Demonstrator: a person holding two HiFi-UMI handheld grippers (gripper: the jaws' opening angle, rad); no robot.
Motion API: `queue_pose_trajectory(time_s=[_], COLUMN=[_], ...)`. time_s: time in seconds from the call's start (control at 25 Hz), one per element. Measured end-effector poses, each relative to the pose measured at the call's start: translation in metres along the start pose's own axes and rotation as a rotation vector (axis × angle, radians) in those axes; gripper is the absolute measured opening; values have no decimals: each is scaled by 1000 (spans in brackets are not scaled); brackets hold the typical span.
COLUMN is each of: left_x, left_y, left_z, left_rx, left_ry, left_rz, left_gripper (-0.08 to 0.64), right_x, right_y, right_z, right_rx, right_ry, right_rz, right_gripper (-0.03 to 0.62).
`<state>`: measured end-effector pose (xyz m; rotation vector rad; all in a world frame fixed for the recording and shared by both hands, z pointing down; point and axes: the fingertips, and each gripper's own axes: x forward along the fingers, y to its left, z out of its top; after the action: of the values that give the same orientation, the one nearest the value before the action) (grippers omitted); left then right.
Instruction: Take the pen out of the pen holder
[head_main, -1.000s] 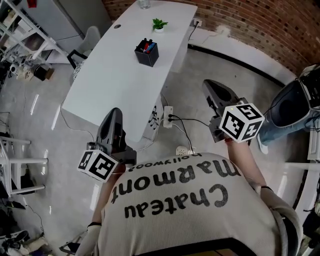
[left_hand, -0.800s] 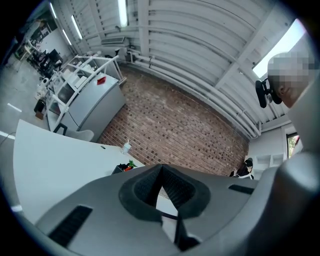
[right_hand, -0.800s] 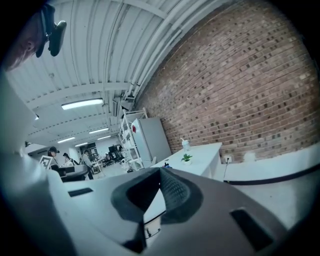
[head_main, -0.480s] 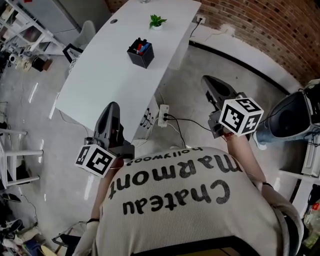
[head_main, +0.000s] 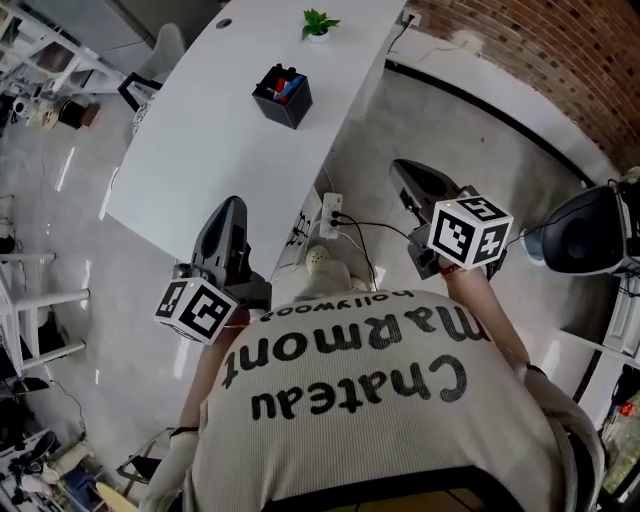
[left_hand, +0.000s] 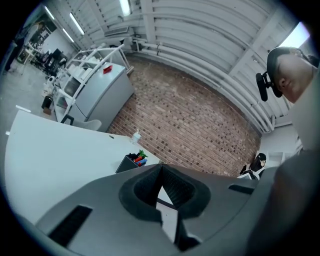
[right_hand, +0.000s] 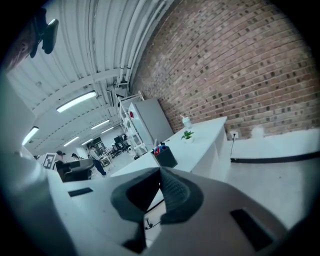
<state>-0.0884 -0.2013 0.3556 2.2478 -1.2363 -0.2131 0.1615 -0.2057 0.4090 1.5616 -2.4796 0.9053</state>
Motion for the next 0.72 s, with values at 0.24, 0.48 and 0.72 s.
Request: queue_pose_trajectory(time_s=[0.24,0.48,0.72], left_x=[25,27,16], left_y=[39,79,119], left_z=[15,39,65], left_rx=[-25,-33,-44], left_ry=[14,-5,-48], left_rz=[23,62,129], left_gripper=[0,0,0], right_x=[48,109,163], right_y=[1,14,36], right_z=[-3,17,38], right_rx=[32,-3,-49], right_ry=[62,82,103], right_rz=[13,47,95], right_gripper=[5,14,97])
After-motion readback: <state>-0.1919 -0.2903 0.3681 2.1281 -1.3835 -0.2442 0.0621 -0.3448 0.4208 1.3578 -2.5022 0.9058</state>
